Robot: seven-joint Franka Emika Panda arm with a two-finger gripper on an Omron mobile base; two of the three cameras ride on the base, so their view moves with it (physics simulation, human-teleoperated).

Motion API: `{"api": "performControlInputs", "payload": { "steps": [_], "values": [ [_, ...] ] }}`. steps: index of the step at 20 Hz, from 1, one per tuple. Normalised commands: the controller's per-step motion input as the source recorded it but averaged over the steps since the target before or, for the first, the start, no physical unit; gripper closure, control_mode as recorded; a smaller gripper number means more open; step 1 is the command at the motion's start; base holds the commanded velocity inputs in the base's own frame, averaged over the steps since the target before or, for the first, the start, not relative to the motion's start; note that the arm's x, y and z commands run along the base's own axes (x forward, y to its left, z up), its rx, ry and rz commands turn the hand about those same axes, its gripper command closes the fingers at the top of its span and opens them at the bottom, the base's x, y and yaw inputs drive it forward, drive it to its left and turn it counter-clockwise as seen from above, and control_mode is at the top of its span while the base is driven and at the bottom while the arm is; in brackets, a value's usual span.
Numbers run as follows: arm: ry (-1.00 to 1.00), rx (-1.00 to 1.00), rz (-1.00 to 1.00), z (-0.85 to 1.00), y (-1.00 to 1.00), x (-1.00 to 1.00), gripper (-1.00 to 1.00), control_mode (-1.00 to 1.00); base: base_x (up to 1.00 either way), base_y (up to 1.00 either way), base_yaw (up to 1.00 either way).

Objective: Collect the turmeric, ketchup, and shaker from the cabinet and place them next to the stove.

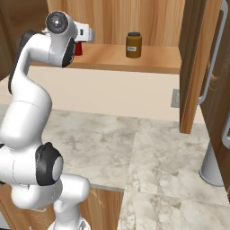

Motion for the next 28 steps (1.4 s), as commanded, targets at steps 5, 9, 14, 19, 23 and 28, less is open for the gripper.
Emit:
{"api": "performControlInputs", "payload": {
  "steps": [5, 9, 14, 19, 23, 28],
  "values": [
    [0.12, -0.11, -0.01, -0.02, 0.26, 0.43, -1.00, -1.00, 0.00, 0.00, 0.00],
    [0.07, -0.10, 0.00, -0.08, 0.16, 0.40, -1.00, -1.00, 0.00, 0.00, 0.00],
    [0.06, -0.02, 0.00, -0.09, 0.05, 0.35, -1.00, -1.00, 0.00, 0.00, 0.00],
    [0.02, 0.00, 0.00, -0.16, 0.00, 0.27, -1.00, -1.00, 0.00, 0.00, 0.00],
    [0.04, -0.01, 0.00, -0.16, 0.01, 0.18, -1.00, -1.00, 0.00, 0.00, 0.00],
    [0.02, -0.01, 0.00, -0.09, 0.02, 0.06, 1.00, -1.00, 0.00, 0.00, 0.00]
  ]
}}
